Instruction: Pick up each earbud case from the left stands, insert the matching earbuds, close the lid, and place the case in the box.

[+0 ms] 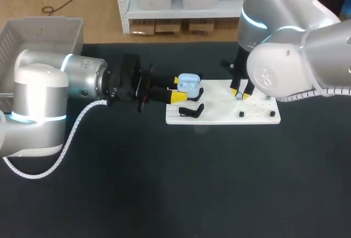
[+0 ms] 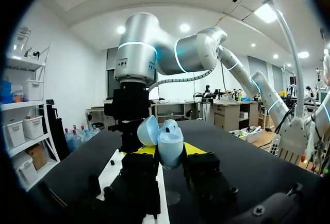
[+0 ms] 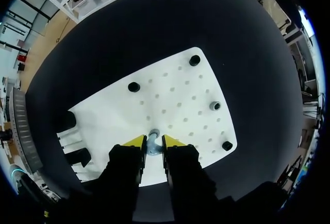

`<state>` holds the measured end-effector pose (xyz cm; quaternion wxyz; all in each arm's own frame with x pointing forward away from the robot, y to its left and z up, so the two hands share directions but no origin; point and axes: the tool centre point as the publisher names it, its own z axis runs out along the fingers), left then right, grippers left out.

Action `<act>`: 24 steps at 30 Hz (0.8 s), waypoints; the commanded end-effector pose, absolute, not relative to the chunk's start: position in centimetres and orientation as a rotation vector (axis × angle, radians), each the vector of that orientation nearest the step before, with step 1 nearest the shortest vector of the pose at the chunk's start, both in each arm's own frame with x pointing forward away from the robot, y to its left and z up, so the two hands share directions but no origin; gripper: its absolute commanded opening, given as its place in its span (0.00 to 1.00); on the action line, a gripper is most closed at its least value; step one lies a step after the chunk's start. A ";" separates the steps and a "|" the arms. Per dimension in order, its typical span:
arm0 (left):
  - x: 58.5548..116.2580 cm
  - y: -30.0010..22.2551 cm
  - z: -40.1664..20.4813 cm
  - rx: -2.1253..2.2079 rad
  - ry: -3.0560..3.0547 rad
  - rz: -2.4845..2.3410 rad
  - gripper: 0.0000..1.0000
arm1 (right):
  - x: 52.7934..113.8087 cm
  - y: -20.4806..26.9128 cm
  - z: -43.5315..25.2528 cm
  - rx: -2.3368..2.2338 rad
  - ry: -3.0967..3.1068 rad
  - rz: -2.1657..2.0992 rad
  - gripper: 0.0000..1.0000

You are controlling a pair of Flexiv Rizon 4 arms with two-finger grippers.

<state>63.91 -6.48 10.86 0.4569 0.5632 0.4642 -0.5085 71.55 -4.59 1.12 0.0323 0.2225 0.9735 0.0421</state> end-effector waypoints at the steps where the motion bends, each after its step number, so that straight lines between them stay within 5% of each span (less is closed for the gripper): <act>1: 64.0 -6.5 10.8 1.390 1.143 -1.255 0.00 | 71.4 -4.5 1.6 0.683 2.995 0.132 0.00; 24: 64.0 -6.5 10.8 1.390 1.143 -1.255 0.00 | 68.8 -4.0 10.9 0.622 3.034 0.324 0.00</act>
